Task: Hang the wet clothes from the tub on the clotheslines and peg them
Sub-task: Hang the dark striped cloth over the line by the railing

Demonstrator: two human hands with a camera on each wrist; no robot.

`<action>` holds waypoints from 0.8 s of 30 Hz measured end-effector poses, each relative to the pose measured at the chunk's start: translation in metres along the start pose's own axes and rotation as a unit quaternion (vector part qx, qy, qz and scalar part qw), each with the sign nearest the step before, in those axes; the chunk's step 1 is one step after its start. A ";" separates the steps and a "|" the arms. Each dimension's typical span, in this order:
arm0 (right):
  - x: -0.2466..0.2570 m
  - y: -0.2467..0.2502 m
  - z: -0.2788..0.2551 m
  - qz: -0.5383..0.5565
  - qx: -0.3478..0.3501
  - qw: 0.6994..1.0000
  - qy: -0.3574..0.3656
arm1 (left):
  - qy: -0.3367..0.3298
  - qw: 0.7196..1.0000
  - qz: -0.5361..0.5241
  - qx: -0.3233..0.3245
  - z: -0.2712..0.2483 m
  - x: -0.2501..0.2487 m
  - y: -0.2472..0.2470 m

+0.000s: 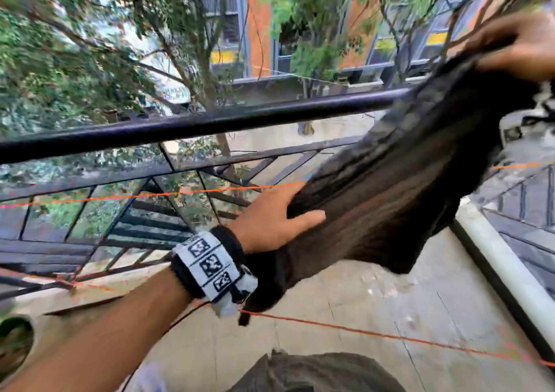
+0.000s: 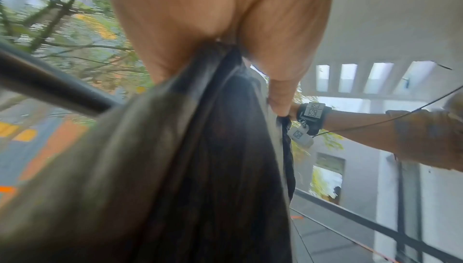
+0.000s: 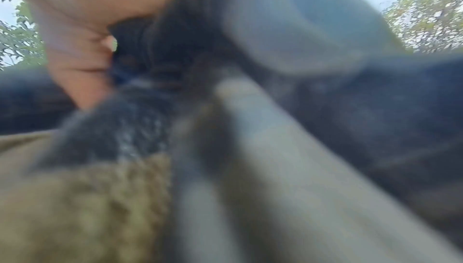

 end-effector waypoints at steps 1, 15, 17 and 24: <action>0.023 -0.011 0.009 0.014 0.012 1.000 0.002 | 0.019 0.999 -0.021 -0.037 0.005 0.008 0.005; 0.072 -0.325 -0.002 -0.192 0.157 0.969 -0.004 | 0.312 0.937 -0.156 0.021 -0.093 0.200 -0.008; 0.070 -0.340 0.000 -0.188 0.192 0.963 -0.020 | 0.310 0.939 -0.129 0.070 -0.095 0.210 -0.012; 0.079 -0.355 -0.019 -0.161 0.278 0.947 0.015 | 0.302 0.926 0.026 0.225 -0.081 0.225 -0.012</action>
Point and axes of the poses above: each hand's wrist, its own z-axis towards the middle knuckle, its own y-axis out of the back of the hand, x = y × z, the point moved 6 cm from there along z, towards the middle knuckle, and after that the axes turned 11 degrees about -y, right-handed, at the moved point
